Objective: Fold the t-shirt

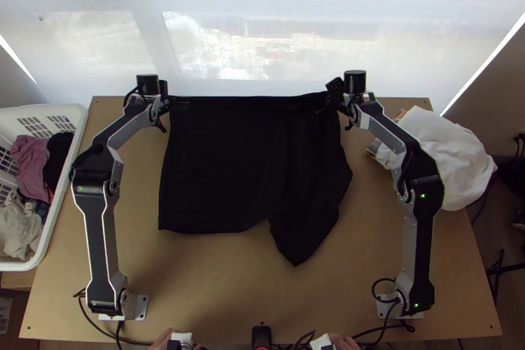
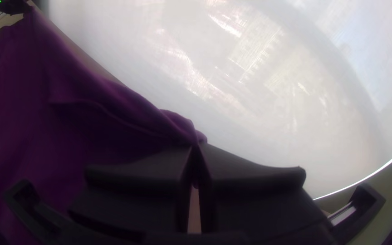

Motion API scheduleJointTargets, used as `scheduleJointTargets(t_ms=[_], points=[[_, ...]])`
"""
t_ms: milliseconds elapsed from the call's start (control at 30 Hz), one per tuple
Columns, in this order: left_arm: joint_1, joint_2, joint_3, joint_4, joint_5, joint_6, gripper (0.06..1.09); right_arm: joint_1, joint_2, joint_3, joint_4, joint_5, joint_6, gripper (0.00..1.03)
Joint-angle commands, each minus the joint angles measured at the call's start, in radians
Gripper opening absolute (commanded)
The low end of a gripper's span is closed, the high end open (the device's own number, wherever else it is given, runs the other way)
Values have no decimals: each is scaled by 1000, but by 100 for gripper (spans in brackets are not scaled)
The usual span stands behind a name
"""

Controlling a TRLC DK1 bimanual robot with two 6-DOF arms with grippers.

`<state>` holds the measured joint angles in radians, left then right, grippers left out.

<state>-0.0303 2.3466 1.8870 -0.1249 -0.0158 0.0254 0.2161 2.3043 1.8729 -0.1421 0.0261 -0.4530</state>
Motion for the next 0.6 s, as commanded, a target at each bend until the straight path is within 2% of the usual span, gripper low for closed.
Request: scheduleJointTargets(t_ms=[0, 267, 567], points=[[-10, 17, 12, 2, -3, 2, 9, 0, 55, 58, -17, 3, -3, 3], [-19, -36, -23, 102, -38, -24, 9, -3, 14, 55, -22, 5, 34, 3], [-53, -145, -55, -10, -35, -116, 9, 12, -46, 37, -22, 5, 70, 3]])
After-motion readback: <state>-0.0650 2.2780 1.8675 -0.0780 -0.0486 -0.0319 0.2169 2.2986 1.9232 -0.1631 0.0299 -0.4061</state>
